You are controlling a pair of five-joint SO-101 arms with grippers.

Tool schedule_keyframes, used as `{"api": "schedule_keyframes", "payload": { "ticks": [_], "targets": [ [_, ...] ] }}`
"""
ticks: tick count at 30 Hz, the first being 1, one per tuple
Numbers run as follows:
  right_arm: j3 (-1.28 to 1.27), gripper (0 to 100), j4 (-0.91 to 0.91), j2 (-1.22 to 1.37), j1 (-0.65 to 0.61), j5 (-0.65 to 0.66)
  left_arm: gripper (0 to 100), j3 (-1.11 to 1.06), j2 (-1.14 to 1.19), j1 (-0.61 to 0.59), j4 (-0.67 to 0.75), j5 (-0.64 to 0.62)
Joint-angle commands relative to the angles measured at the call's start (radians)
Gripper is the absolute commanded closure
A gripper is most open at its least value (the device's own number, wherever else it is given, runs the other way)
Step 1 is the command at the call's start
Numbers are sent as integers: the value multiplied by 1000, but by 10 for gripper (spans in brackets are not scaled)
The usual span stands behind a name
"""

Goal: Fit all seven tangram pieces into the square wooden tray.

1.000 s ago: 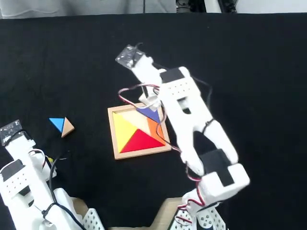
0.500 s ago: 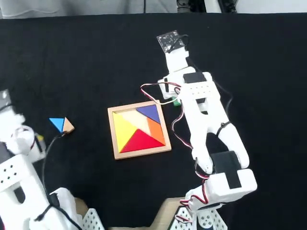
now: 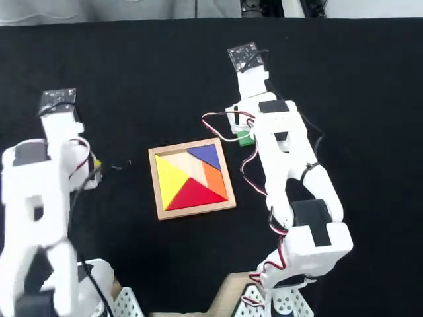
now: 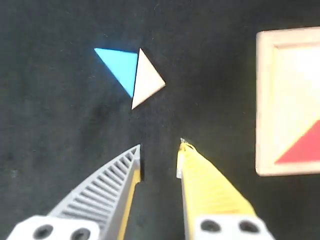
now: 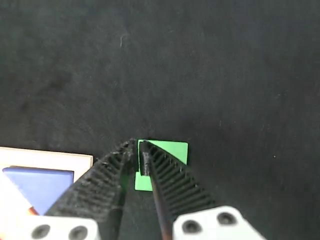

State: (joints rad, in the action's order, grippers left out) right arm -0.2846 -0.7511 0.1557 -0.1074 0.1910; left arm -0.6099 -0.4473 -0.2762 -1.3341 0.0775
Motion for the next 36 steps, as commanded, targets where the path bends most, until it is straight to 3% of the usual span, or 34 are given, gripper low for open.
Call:
{"api": "schedule_keyframes", "payload": {
  "ticks": [1,14,20,36],
  "targets": [
    [18,987,20,-7,17,-5,869,44,169,42,129,-63],
    [18,987,21,-2,11,3,865,61,428,10,361,-77],
    [18,987,21,-2,11,3,706,59,427,10,365,-64],
    [18,987,21,-2,9,5,739,48,439,-38,417,106]
  ]
}}
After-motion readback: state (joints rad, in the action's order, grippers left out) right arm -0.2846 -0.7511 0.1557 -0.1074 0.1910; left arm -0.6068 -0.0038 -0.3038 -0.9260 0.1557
